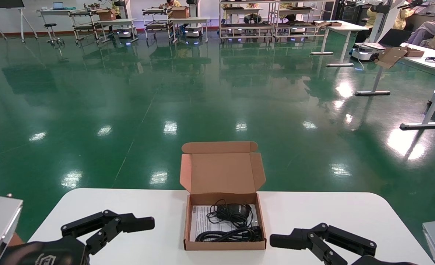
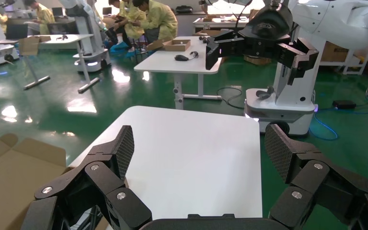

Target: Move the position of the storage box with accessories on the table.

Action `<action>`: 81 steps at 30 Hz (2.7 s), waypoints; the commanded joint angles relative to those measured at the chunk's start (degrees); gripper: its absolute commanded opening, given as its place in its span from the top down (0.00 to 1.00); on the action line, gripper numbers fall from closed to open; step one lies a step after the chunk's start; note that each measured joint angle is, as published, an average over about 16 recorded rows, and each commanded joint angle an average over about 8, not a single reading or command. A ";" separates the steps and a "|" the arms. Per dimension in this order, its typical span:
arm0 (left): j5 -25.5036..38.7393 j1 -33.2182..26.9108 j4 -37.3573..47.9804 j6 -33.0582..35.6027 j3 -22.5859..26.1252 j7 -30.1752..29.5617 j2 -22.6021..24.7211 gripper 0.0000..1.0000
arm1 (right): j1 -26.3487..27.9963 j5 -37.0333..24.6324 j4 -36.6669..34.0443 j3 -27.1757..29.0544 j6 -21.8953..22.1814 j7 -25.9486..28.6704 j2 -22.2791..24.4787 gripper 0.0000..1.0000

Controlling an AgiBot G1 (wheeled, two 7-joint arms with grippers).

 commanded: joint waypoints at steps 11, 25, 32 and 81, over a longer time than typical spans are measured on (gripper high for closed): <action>0.00 0.00 0.00 0.00 0.00 0.00 0.00 0.00 | 0.95 -0.35 -0.77 -0.56 -0.56 0.98 -0.17 0.00; 0.00 0.00 0.00 0.00 0.00 0.00 0.00 0.00 | 24.47 -20.11 -23.55 -12.87 6.65 20.47 -12.14 0.00; 0.00 0.00 0.00 0.00 0.00 0.00 0.00 0.00 | 34.02 -33.30 -37.12 -20.27 12.23 27.21 -20.75 0.00; 0.00 0.02 0.02 -0.02 -0.01 0.00 -0.01 0.00 | 43.42 -50.49 -68.47 -30.01 29.18 42.81 -42.09 0.00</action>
